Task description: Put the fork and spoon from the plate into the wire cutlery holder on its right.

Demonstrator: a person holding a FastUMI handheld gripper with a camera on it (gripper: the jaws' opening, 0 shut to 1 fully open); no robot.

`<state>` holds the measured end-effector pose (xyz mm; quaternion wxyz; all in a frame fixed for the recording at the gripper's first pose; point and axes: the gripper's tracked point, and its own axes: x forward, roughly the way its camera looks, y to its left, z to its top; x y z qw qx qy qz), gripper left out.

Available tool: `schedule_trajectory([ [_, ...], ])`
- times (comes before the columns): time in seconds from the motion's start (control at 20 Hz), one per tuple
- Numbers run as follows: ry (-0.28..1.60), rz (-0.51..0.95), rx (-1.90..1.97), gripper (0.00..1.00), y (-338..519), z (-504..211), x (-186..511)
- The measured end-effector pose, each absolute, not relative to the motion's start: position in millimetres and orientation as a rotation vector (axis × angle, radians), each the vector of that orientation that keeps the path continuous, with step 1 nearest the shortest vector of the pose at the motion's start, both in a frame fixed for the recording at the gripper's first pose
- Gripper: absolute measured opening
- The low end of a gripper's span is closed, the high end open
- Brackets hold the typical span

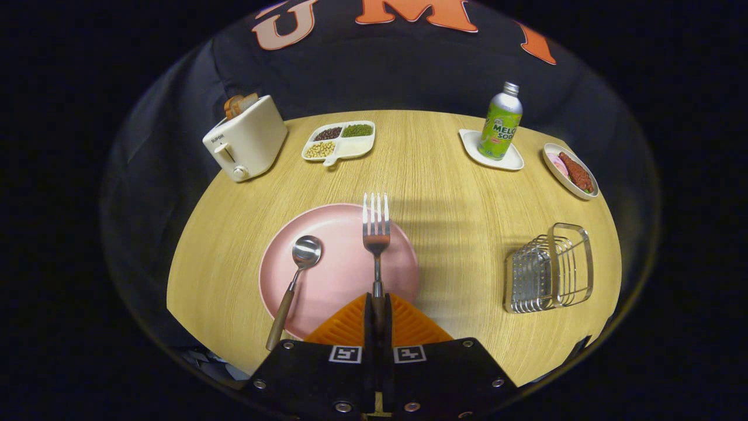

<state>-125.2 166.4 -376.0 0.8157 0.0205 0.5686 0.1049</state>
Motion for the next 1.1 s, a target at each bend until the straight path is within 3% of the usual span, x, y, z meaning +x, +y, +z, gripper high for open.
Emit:
schedule_trajectory([
  [0.5,1.202,0.051,-0.018,0.05,37.3,-315.2,-124.2],
  [0.8,1.335,0.033,-0.119,0.06,-19.1,-320.8,-136.1],
  [1.1,1.433,0.085,-0.161,0.06,-23.6,-333.2,-143.0],
])
